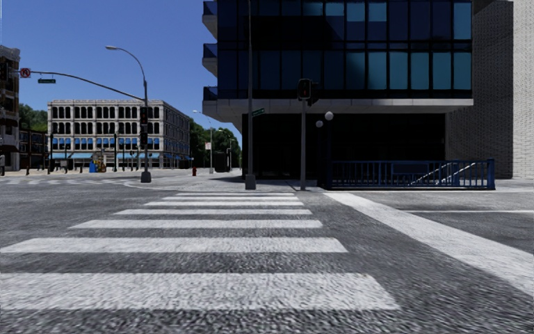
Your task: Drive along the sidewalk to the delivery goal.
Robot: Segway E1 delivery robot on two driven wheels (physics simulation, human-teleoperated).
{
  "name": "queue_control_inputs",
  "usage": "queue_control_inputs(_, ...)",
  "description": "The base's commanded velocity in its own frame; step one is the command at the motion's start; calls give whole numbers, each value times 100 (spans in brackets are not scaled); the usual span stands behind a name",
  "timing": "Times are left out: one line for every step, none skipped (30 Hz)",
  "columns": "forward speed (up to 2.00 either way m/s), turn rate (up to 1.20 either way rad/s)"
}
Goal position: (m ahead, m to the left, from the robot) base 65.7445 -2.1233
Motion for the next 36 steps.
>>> queue_control_inputs(200, 97)
queue_control_inputs(200, 97)
queue_control_inputs(200, 99)
queue_control_inputs(200, 99)
queue_control_inputs(200, 99)
queue_control_inputs(200, 88)
queue_control_inputs(200, 88)
queue_control_inputs(200, 38)
queue_control_inputs(200, 21)
queue_control_inputs(200, 11)
queue_control_inputs(200, 11)
queue_control_inputs(200, 3)
queue_control_inputs(200, 0)
queue_control_inputs(200, 0)
queue_control_inputs(200, 0)
queue_control_inputs(200, 0)
queue_control_inputs(200, 0)
queue_control_inputs(200, 0)
queue_control_inputs(200, 0)
queue_control_inputs(200, 0)
queue_control_inputs(200, 0)
queue_control_inputs(200, 0)
queue_control_inputs(200, 0)
queue_control_inputs(200, 0)
queue_control_inputs(200, 0)
queue_control_inputs(200, 0)
queue_control_inputs(200, 0)
queue_control_inputs(200, 0)
queue_control_inputs(200, 0)
queue_control_inputs(200, 0)
queue_control_inputs(200, 0)
queue_control_inputs(200, 0)
queue_control_inputs(200, 0)
queue_control_inputs(200, 0)
queue_control_inputs(200, 0)
queue_control_inputs(200, 0)
